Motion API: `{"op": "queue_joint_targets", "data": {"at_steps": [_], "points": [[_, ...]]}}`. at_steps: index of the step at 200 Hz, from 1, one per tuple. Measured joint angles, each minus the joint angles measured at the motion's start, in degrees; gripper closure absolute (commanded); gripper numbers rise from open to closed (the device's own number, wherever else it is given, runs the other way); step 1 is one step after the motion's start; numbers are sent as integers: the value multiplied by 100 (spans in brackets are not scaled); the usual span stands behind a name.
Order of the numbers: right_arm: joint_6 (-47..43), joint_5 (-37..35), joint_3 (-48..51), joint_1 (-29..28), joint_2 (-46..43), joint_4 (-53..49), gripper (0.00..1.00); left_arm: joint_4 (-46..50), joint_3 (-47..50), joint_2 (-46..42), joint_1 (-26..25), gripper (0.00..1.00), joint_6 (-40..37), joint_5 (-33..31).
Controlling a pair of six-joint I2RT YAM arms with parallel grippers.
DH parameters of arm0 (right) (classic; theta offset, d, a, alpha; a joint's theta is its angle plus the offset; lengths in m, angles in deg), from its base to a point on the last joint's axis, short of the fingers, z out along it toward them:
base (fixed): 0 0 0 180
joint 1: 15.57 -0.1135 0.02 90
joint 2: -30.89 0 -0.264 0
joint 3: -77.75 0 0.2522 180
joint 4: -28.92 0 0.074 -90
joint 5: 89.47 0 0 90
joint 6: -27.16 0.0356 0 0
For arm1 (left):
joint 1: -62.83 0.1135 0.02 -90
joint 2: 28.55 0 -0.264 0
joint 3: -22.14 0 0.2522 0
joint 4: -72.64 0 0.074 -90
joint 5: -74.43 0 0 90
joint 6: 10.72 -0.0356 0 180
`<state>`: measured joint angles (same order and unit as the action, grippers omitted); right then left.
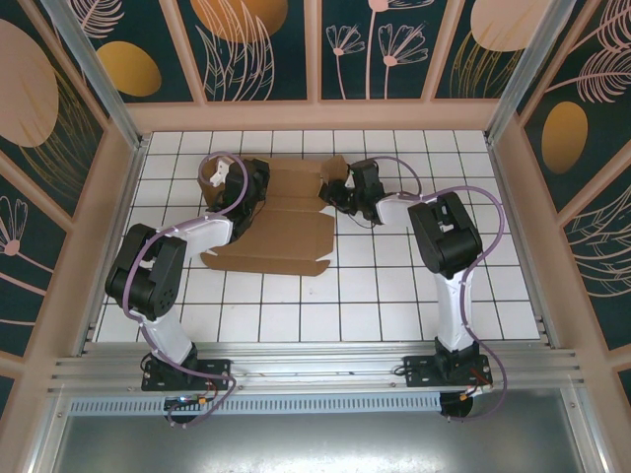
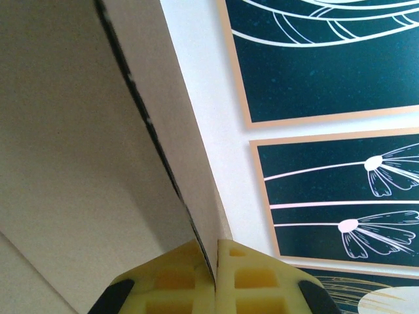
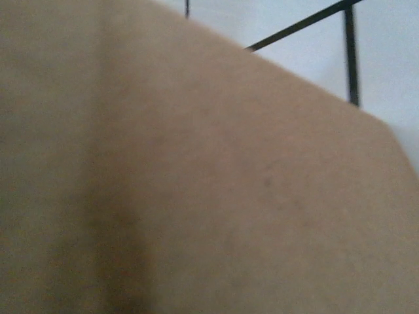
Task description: Fold the paper box
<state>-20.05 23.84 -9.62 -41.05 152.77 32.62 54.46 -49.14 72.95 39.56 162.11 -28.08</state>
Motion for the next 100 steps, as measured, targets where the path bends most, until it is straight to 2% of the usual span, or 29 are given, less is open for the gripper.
{"op": "queue_joint_targets", "data": {"at_steps": [100], "points": [[-190, -26, -387, -271, 413, -66, 62, -129, 129, -31, 0, 100, 44, 2]]}}
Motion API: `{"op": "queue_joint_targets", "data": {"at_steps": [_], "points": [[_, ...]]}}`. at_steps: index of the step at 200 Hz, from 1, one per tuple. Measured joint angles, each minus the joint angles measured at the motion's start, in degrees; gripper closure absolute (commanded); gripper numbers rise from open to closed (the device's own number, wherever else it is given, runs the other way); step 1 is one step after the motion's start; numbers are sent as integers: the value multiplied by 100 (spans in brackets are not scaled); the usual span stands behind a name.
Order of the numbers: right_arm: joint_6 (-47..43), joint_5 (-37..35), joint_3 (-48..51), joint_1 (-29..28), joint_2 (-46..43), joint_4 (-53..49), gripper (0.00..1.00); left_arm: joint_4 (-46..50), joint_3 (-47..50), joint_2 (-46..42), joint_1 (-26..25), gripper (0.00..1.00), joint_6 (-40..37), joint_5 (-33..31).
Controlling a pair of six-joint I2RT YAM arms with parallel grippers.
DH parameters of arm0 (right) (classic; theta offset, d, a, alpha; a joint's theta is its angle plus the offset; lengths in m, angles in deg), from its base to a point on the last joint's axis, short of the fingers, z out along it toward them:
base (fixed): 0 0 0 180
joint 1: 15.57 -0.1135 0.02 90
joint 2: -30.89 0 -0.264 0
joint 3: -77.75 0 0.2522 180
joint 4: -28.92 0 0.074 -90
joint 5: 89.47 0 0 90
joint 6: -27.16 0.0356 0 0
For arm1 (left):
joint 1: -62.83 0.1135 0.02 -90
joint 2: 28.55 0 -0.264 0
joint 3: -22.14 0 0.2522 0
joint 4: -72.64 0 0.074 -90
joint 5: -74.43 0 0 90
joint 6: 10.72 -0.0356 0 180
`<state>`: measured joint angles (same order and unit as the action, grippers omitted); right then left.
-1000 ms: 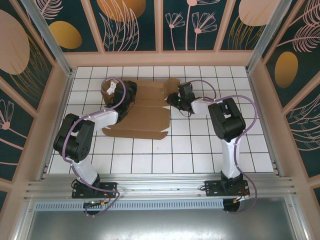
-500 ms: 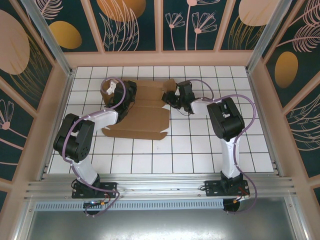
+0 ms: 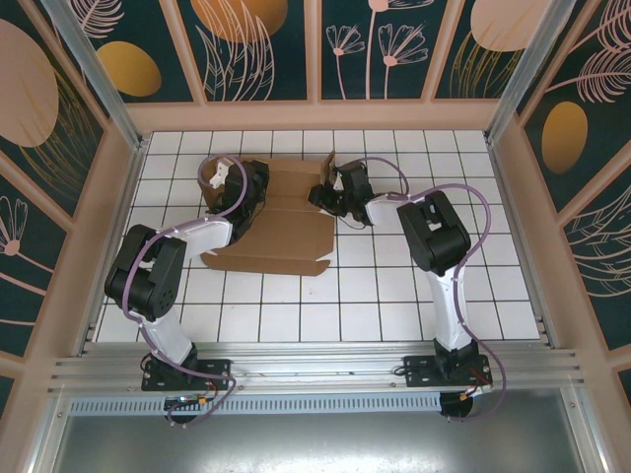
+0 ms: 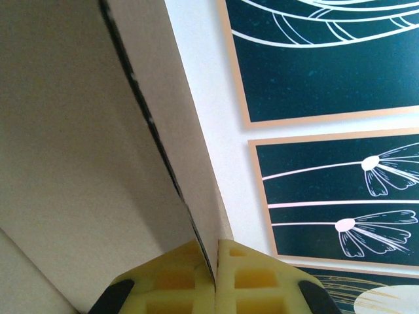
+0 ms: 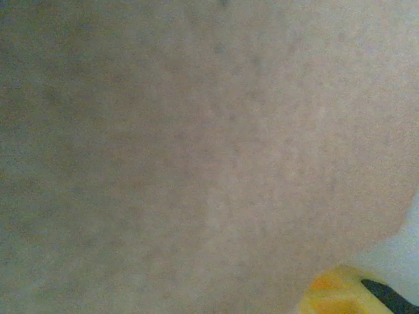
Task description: Fold the paper box
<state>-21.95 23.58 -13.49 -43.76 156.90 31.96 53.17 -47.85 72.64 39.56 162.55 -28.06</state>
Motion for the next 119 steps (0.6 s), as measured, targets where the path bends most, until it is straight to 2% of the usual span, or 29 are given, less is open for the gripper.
{"op": "queue_joint_targets", "data": {"at_steps": [26, 73, 119], "points": [[-72, -42, 282, 31, -186, 107, 60, -2, 20, -20, 0, 100, 0, 0], [-533, 15, 1174, 280, -1239, 98, 60, 2, 61, -66, 0, 100, 0, 0], [-1346, 66, 1838, 323, -2369, 39, 69, 13, 63, -76, 0, 100, 0, 0]]}}
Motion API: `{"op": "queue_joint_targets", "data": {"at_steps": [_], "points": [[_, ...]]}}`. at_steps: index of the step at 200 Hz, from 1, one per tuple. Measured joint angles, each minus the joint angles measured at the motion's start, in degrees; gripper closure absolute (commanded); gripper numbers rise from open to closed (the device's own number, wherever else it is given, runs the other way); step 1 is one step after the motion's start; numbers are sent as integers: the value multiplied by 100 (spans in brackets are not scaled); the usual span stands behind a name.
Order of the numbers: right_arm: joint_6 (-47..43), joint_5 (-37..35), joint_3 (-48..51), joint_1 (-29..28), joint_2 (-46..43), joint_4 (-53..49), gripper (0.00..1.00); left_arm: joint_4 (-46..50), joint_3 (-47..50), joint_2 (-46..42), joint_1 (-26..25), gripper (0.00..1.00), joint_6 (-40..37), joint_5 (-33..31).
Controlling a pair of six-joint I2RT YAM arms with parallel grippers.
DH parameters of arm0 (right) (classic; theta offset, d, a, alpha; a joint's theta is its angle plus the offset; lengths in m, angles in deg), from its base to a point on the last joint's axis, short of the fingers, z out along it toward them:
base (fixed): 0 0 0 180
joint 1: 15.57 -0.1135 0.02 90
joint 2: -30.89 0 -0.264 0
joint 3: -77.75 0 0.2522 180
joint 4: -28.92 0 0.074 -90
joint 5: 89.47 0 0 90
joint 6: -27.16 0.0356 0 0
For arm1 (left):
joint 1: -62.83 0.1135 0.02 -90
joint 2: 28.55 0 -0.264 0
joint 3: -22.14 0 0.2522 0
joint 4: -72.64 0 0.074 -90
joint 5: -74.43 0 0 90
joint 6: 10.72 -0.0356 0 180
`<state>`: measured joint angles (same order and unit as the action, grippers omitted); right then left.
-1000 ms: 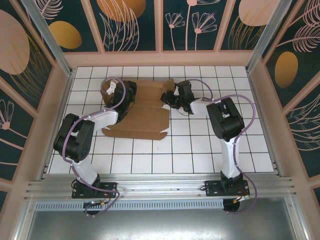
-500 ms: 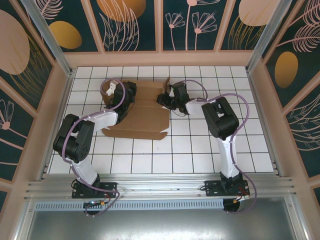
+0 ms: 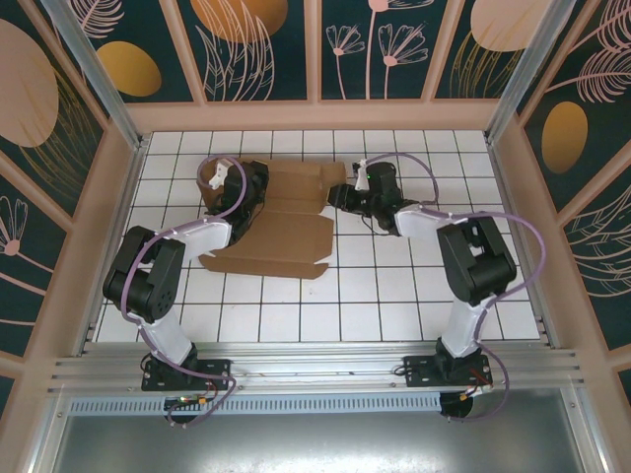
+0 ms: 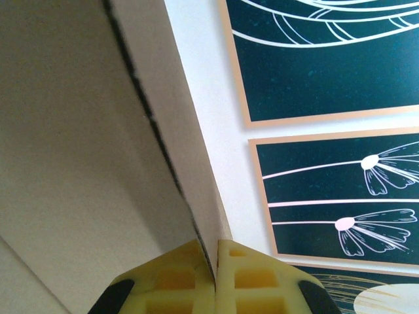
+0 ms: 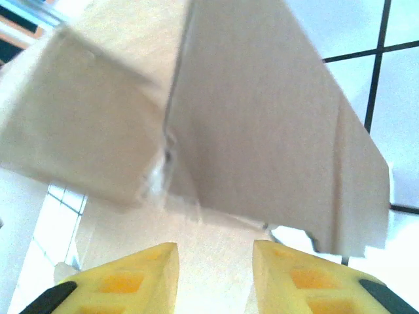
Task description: Fold the paper box
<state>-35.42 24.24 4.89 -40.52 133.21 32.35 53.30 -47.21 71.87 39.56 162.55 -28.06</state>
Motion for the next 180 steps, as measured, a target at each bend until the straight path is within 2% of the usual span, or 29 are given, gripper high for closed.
{"op": "queue_joint_targets", "data": {"at_steps": [21, 39, 63, 80, 105, 143, 180], "points": [[-367, -140, 442, 11, -785, 107, 73, 13, 0, 0, 0, 100, 0, 0], [-601, -527, 752, 116, -1473, 400, 76, 13, 0, 0, 0, 100, -2, 2], [-1123, -1056, 914, 483, -1784, 1132, 77, 15, 0, 0, 0, 100, -2, 2], [-1733, -1237, 855, 715, -1554, 1375, 78, 17, 0, 0, 0, 100, -2, 2], [-2704, -1233, 396, 796, -774, 1172, 78, 31, -2, 0, 0, 100, -2, 4], [-3722, -946, -573, 804, 155, 330, 69, 33, -2, 0, 0, 100, -2, 9], [-4301, -595, -822, 782, 345, -55, 63, 125, -72, 0, 0, 100, -2, 28]]}}
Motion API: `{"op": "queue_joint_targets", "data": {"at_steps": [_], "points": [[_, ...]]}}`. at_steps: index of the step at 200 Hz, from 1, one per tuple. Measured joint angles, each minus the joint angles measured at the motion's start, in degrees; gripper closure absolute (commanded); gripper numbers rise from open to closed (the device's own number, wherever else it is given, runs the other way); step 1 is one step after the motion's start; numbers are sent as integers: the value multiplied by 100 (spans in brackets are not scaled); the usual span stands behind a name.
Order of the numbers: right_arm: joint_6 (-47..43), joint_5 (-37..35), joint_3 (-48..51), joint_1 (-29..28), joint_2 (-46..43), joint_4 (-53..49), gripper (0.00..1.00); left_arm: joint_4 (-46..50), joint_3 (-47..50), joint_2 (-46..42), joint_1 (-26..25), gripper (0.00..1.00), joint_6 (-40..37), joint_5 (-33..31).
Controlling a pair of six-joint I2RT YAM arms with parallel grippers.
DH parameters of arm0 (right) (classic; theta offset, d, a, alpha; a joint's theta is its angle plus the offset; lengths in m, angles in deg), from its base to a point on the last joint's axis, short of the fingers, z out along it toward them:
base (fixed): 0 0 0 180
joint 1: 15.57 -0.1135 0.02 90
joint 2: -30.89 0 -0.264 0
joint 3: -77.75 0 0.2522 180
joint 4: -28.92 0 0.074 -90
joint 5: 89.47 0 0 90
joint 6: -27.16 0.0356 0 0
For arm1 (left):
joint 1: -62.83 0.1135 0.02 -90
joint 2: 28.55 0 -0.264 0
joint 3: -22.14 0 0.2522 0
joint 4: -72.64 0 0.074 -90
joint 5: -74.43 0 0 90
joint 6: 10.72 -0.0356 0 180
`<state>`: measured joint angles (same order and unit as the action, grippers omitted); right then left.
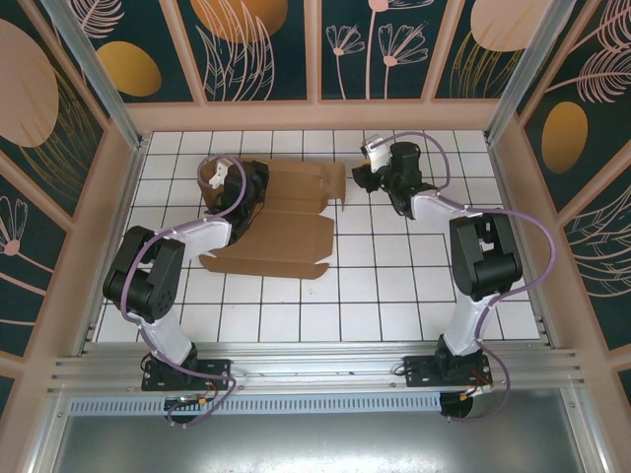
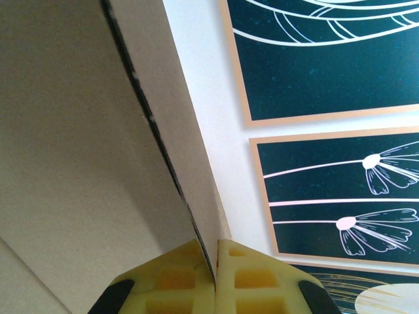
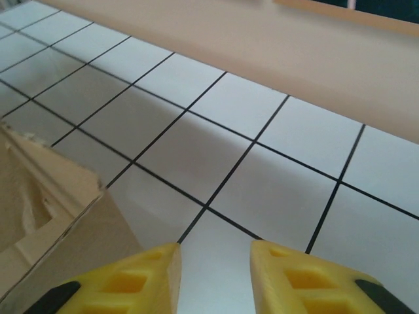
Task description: Fold the paper box
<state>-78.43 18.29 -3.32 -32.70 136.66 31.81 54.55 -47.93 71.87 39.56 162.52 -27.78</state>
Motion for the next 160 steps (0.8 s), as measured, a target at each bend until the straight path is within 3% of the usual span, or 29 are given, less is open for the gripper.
{"op": "queue_joint_targets", "data": {"at_steps": [97, 160], "points": [[-647, 127, -490, -212, 568, -184, 57, 55, -15, 0, 2, 100, 0, 13], [-704, 577, -487, -210, 584, -103, 64, 61, -15, 0, 55, 100, 0, -48]]}}
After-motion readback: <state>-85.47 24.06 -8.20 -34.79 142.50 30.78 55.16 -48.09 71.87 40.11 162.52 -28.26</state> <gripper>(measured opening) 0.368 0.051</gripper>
